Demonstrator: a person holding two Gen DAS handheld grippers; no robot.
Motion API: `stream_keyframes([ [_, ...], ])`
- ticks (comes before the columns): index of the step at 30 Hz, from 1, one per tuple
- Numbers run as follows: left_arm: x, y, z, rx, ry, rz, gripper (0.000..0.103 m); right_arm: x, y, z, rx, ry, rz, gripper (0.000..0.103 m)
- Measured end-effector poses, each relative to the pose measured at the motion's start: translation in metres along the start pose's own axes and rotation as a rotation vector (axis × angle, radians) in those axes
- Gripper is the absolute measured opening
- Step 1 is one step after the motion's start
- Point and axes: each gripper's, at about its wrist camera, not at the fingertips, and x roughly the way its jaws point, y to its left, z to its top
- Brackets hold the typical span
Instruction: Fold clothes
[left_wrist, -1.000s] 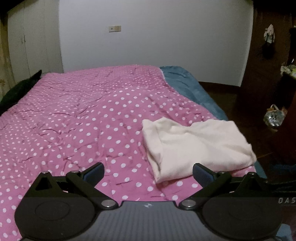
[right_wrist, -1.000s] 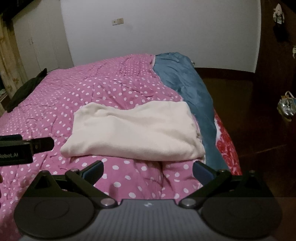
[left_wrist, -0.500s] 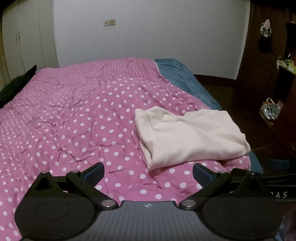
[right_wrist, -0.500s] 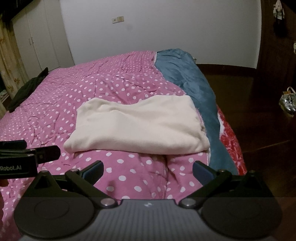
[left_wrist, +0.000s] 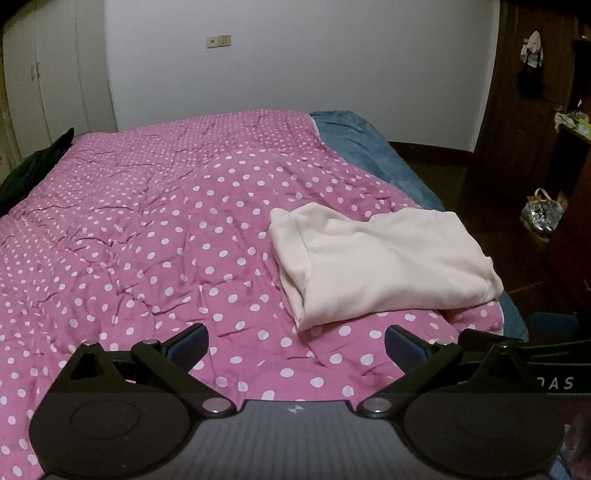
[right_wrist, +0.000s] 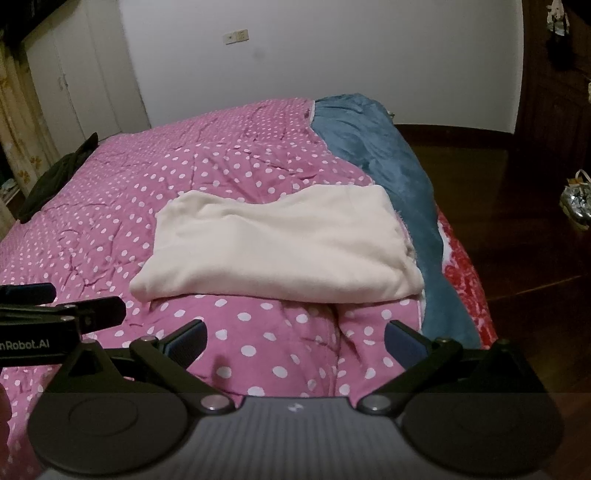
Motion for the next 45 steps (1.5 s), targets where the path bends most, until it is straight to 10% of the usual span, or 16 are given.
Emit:
stream_keyframes([
  [45,0.0025,-0.0019,-0.0050,0.009,0.015,0.038,0.103,0.0026,-0.0002,-0.0027,0.014,0.007,0.004,0.103],
])
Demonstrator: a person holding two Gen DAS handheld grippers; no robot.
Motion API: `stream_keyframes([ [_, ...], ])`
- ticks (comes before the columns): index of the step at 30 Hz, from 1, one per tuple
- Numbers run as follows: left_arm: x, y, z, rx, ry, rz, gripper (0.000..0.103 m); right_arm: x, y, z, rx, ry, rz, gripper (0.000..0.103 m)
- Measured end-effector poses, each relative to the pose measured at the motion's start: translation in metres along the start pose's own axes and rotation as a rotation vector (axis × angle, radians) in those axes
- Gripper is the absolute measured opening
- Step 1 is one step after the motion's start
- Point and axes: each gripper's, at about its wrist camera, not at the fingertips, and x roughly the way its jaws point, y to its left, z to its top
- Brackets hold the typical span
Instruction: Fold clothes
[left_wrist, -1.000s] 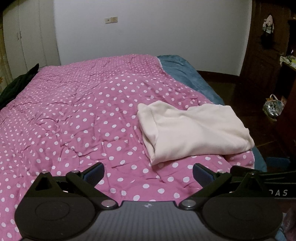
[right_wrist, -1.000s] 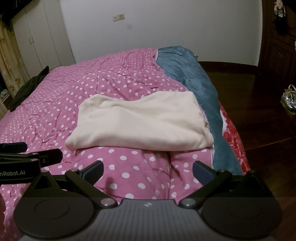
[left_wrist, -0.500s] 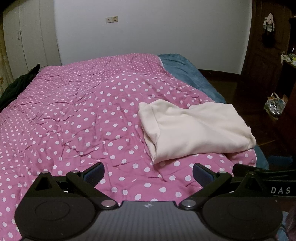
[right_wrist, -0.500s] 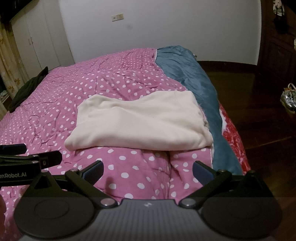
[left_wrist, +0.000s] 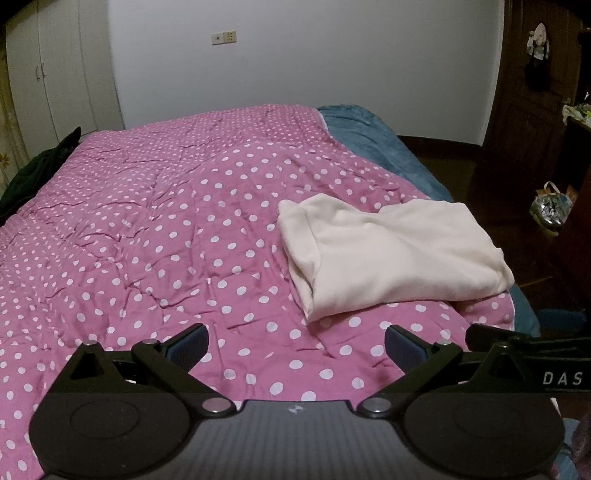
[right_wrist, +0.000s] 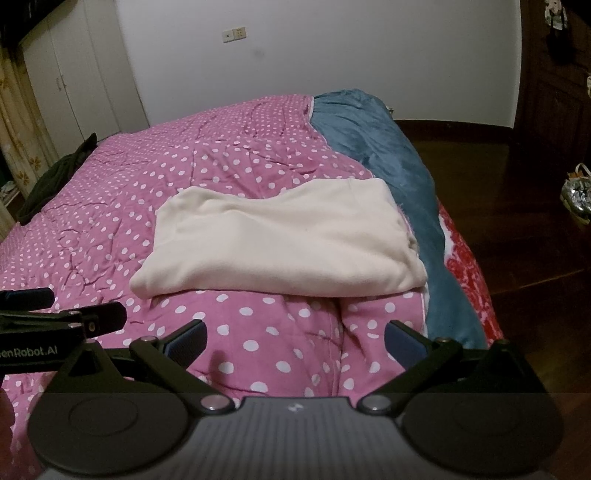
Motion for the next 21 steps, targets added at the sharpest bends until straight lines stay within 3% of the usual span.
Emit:
stream_keyframes([
  [21,-0.0041,0.0002,-0.0030,-0.001,0.001,0.010,0.103,-0.0036,0.0012,-0.0025,0.000,-0.004,-0.001,0.103],
])
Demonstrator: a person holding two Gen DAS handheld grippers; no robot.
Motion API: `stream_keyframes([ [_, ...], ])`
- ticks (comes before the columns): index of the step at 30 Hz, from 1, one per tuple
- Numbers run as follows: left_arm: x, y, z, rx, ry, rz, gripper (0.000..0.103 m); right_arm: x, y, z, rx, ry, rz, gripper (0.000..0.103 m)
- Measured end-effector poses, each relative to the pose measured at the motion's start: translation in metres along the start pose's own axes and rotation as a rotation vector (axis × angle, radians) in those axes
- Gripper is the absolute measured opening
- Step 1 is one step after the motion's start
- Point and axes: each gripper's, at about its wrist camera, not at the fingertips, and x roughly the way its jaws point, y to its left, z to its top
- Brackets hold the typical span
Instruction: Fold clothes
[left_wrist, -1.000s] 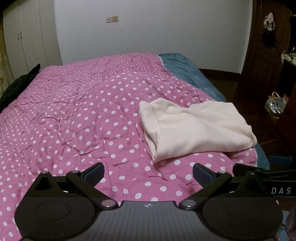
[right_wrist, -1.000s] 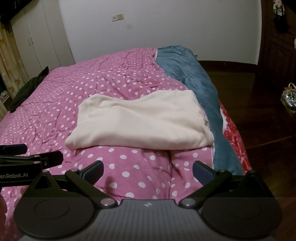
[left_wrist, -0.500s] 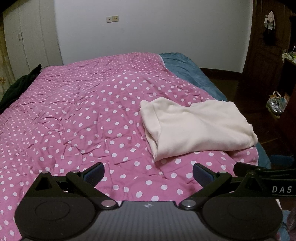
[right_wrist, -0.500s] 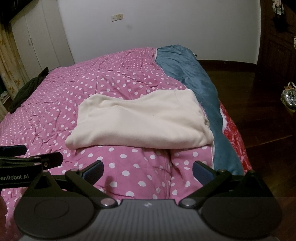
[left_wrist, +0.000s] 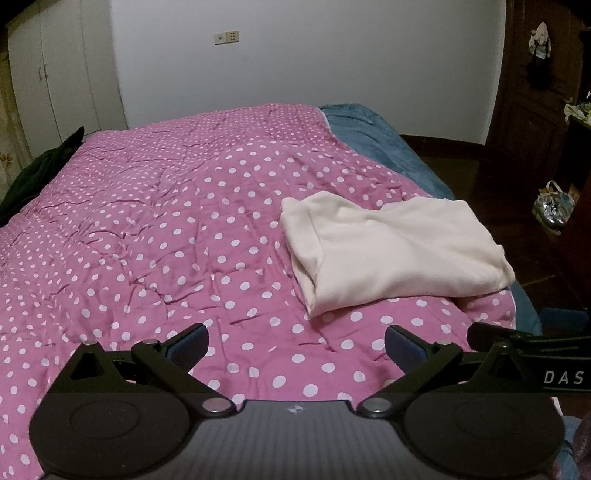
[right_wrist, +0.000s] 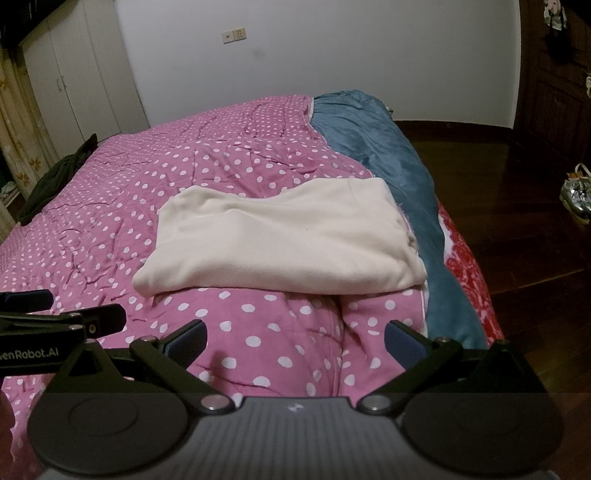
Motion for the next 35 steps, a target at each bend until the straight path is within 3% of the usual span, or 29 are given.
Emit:
stream_keyframes([
  [35,-0.0025,-0.0004,-0.0014,-0.002,-0.002,0.012,0.103,-0.0029,0.0016,-0.0028,-0.004,-0.004,-0.004,0.103],
])
